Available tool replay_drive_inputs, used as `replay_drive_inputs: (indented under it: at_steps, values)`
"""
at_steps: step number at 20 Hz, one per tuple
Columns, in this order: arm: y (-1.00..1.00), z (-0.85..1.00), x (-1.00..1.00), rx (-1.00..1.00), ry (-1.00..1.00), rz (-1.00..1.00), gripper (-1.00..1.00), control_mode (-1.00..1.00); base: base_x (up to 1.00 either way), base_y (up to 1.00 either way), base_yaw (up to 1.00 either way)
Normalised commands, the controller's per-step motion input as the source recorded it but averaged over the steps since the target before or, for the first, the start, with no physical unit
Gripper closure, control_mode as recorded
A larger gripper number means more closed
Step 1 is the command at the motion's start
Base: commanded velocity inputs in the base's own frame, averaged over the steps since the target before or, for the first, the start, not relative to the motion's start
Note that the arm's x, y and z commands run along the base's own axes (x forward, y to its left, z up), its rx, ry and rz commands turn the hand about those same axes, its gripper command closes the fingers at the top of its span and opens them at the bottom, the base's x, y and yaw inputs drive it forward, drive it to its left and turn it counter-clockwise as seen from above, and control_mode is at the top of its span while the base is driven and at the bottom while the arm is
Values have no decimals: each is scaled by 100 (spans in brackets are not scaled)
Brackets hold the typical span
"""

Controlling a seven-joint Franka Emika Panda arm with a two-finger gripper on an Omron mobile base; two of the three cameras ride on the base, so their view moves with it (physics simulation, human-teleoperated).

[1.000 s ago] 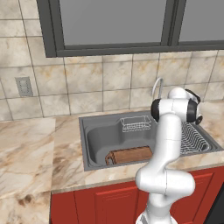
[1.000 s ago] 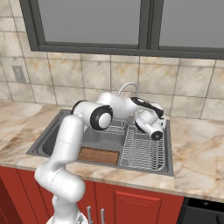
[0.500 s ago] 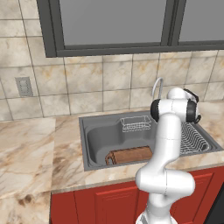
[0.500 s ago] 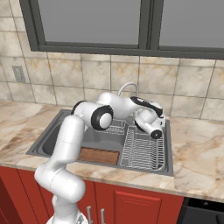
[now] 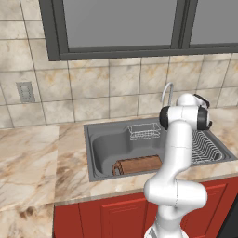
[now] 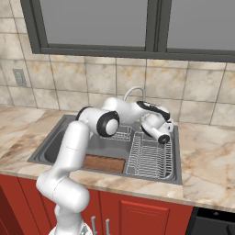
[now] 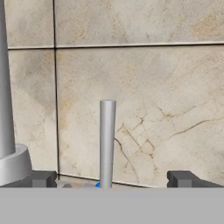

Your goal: Turn on the sink faucet with hot water and rinse the cutting board for ten seconds, then turn off the faucet. Push the cutting board to reach the water if necessary.

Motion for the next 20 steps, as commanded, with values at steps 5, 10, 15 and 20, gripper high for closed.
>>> replay_drive_inputs:
  at_steps: [5,10,15,20]
  values:
    - [0,0,9,0,0,0,-100,-100,0,0,0]
    - [0,0,11,0,0,0,-100,-100,0,0,0]
    - [0,0,8,0,0,0,-100,-100,0,0,0]
    - [0,0,2,0,0,0,-100,-100,0,0,0]
